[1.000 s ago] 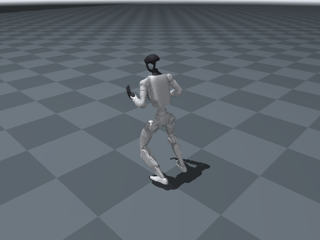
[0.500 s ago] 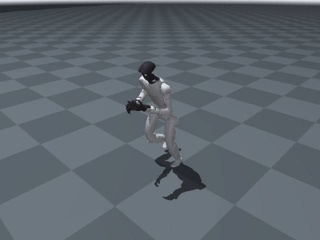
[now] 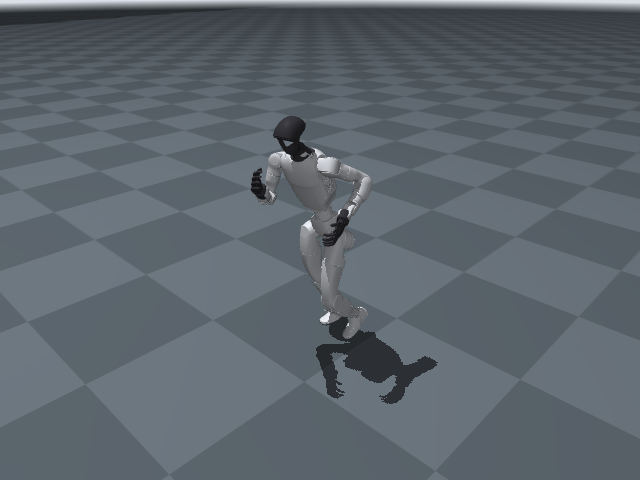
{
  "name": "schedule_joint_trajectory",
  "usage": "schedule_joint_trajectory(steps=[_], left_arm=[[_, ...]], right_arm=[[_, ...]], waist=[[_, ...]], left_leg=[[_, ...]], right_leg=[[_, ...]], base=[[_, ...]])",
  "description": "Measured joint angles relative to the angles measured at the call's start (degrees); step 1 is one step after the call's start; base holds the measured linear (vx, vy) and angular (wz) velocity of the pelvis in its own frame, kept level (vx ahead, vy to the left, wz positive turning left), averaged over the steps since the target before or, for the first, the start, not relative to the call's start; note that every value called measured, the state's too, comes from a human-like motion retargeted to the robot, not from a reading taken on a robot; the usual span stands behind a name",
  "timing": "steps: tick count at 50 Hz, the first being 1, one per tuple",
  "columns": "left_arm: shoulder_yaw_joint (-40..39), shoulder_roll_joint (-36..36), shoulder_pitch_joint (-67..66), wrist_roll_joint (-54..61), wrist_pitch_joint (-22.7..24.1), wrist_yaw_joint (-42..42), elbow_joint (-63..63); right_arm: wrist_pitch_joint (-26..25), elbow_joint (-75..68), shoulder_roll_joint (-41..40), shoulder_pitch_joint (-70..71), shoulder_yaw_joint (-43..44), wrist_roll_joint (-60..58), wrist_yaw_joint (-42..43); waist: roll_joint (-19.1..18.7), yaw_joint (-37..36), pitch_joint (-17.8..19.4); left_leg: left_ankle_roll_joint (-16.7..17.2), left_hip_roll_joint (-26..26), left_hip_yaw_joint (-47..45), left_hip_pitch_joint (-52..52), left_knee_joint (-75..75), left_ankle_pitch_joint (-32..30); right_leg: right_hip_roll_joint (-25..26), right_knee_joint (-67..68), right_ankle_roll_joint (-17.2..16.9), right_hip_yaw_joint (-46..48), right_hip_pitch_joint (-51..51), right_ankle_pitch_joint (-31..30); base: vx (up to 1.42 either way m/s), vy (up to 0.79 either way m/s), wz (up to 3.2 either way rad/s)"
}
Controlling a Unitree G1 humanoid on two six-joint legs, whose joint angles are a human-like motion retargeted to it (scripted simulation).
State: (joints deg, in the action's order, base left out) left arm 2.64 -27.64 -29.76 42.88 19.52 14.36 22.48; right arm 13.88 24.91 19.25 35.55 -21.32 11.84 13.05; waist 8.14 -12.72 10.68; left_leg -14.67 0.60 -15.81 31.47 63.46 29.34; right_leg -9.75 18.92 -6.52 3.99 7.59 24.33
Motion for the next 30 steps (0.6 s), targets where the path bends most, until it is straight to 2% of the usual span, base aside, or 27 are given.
schedule_joint_trajectory(steps=[2,4,6,8,10,12,13,15,17,18,20,22,24,25,27,28,30], left_arm=[[-1.81,-2.7,-3.98,-0.6,-0.16,-1.22,2.0],[-3.5,-3.63,-5.54,-2.12,-1.1,-3.04,3.25],[-4.43,-2.56,-5.25,-3.96,-2.68,-6.28,3.95],[-4.06,-0.19,-2.41,-5.9,-4.56,-9.77,4.07],[-1.82,2.26,3.93,-8.31,-6.45,-12.65,2.76],[3.79,4.55,15.61,-12.68,-6.77,-12.68,-1.62],[7.17,5.4,22.83,-15.38,-6.25,-11.12,-4.1],[13.24,5.56,38.64,-19.35,-4.96,-5.3,-6.9],[15.23,4.81,52.11,-23.27,-4.83,-4.77,-5.42],[15.34,4.57,58.4,-23.8,-4.85,-4.42,-4.32],[14.77,3.73,68.63,-25.97,-5.14,-3.61,-2.63],[14.39,4.11,74.51,-27.95,-3.92,0.39,-0.78],[14.58,4.45,78.56,-27.04,-2.38,4.86,1.06],[14.68,4.69,80.11,-25.99,-1.42,6.99,2.11],[14.83,4.82,80.85,-25.49,-0.22,8.44,4.49],[14.7,4.88,80.03,-25.39,-0.08,7.78,5.83],[13.83,4.93,75.89,-24.14,-0.31,3.23,8.39]], right_arm=[[1.07,4.32,-2.2,-2.29,0.38,2.89,-0.03],[1.71,7.31,-3.25,-5.84,0.26,6.09,-2.43],[1.88,9.13,-3.13,-10.73,-0.4,8.08,-5.83],[1.7,9.66,-1.89,-16.42,-1.46,8.75,-9.16],[1.54,8.3,-0.26,-22.29,-1.79,9.53,-11.67],[1.41,3.15,0.33,-27.12,-2.26,8.08,-11.35],[1.37,-0.11,0.39,-29.31,-2.5,6.06,-10.03],[0.93,-4.69,0.56,-34.04,-1.79,3.27,-7.54],[2.23,-3.04,2.48,-41.49,0.91,8.53,-9.24],[2.75,-1.03,4.26,-45.05,2.79,12.31,-10.9],[0.94,3.12,11.12,-51.49,7.93,16.62,-16.13],[2.56,4.18,13.99,-56.03,10.14,16.98,-15.43],[1.29,3.36,17.14,-58.19,11.85,16.88,-16.97],[0.38,2.53,18.24,-58.51,12.39,16.52,-17.72],[-1.47,0.35,18.89,-57.12,12.12,13.78,-18.82],[-2.26,-0.79,18.68,-55.82,11.3,12.11,-19.26],[-3.06,-4.61,17.78,-51.06,8.47,5.39,-22.06]], waist=[[3.43,-4.84,-1.5],[3.58,-8.21,-1.91],[0.17,-8.93,-1.0],[-4.97,-6.51,1.34],[-9.85,-2.67,4.15],[-11.19,0.97,6.24],[-10.36,2.55,6.99],[-6.52,5.49,6.26],[-6.61,10.1,4.65],[-7.16,12.66,3.22],[-9.42,18.24,0.45],[-12.08,23.75,-1.02],[-13.13,28.52,-1.16],[-12.99,30.55,-0.85],[-11.34,32.42,0.67],[-10.35,32.32,1.65],[-8.51,30.06,4.1]], left_leg=[[1.62,-2.32,-3.16,-2.37,-19.2,-2.51],[5.63,-3.2,-5.48,-7.83,-40.35,-5.99],[11.36,-2.25,-7.73,-13.99,-54.65,-8.6],[16.02,-0.63,-8.94,-19.26,-58.48,-10.27],[17.24,2.06,-7.6,-23.94,-54.62,-8.58],[13.8,3.38,-4.04,-26.56,-47.36,-1.48],[11.6,2.78,-2.51,-26.99,-43.86,2.02],[7.31,-0.16,-0.36,-25.01,-38.04,6.88],[9.07,-0.21,1.78,-25.7,-37.81,7.11],[9.47,-0.11,3.11,-25.91,-38.6,6.51],[10.38,0.8,6.12,-27.64,-42.07,3.2],[11.91,2.19,8.72,-30.69,-46.17,-2.94],[13.36,2.34,11.07,-34.18,-49.09,-10.11],[13.95,1.84,12.19,-36.19,-50.15,-13.57],[14.17,0.74,14.06,-41.88,-52.01,-19.47],[13.5,0.29,14.67,-44.73,-52.1,-22.0],[11.13,-0.72,14.94,-48.0,-46.45,-24.55]], right_leg=[[-1.64,-4.25,-2.93,-1.98,-3.25,-9.14],[-0.62,-8.13,-5.01,-4.21,-8.28,-18.05],[2.55,-12.05,-5.07,-6.16,-16.3,-24.56],[5.92,-12.23,-2.56,-6.01,-24.32,-27.13],[8.33,-2.65,0.7,-1.08,-27.48,-23.95],[6.2,17.4,3.4,5.33,-22.63,-15.68],[3.91,27.73,4.66,6.61,-18.52,-11.1],[-0.42,45.78,4.63,5.39,-6.16,-4.2],[0.9,50.07,6.41,3.99,2.18,0.01],[1.46,50.03,6.08,4.01,6.65,0.73],[2.4,44.02,5.27,5.79,12.98,0.58],[3.1,28.99,4.11,8.7,14.47,-2.37],[3.1,9.07,2.67,11.02,12.53,-6.01],[2.73,-1.05,1.61,11.77,10.96,-7.53],[1.89,-11.93,-1.52,11.68,8.51,-9.01],[1.6,-13.61,-2.5,11.1,7.36,-10.03],[1.33,-12.14,-1.87,9.34,4.05,-11.36]], base=[[1.15,0.11,-0.73],[1.17,0.19,-0.64],[1.17,0.22,-0.06],[1.14,0.21,0.86],[1.1,0.18,1.33],[1.03,0.13,1.33],[0.97,0.06,1.18],[0.95,0.0,1.14],[0.97,-0.03,1.34],[1.02,-0.07,1.4],[1.08,-0.12,1.4],[1.15,-0.21,1.3],[1.2,-0.33,1.17],[1.23,-0.41,0.94],[1.24,-0.45,0.5],[1.22,-0.45,-0.11],[1.19,-0.43,-0.68]])
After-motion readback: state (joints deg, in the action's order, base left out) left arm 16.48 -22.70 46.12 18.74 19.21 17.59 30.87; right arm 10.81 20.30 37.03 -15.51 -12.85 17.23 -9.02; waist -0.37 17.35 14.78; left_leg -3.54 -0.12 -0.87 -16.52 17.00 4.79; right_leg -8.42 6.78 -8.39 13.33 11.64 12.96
